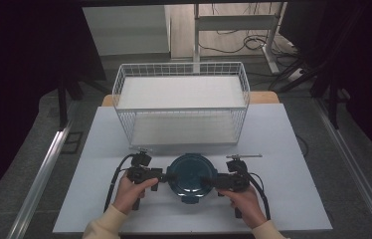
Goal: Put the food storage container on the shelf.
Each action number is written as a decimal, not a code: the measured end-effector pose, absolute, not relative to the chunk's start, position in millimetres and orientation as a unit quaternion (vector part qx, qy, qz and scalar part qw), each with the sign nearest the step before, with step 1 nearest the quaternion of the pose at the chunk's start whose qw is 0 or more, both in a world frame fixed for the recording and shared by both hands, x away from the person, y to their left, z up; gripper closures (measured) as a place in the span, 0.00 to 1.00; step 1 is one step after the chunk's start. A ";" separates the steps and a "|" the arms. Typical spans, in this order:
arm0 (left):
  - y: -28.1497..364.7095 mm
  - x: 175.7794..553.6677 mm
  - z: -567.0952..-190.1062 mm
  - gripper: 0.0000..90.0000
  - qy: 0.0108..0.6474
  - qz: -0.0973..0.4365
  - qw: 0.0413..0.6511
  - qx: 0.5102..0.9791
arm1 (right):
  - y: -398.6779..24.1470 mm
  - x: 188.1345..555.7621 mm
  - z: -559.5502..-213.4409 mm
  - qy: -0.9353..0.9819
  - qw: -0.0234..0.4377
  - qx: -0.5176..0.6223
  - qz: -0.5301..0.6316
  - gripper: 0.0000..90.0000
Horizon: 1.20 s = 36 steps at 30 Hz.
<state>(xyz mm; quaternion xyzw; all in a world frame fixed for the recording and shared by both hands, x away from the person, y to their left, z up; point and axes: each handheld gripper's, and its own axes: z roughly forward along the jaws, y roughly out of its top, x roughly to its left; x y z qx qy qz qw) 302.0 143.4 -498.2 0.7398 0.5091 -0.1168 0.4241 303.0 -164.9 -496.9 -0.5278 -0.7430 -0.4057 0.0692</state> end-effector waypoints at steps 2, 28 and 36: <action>139.7 303.4 -501.8 0.16 0.507 -0.128 0.423 0.740 | -164.0 303.4 -498.6 -0.740 0.075 -0.530 -0.406 0.16; 137.8 297.5 -509.6 0.38 0.549 -0.173 0.446 0.685 | -172.4 301.4 -505.2 -0.676 0.139 -0.576 -0.438 0.34; 140.0 293.2 -508.1 0.41 0.549 -0.172 0.453 0.682 | -173.3 295.7 -501.9 -0.675 0.129 -0.572 -0.449 0.37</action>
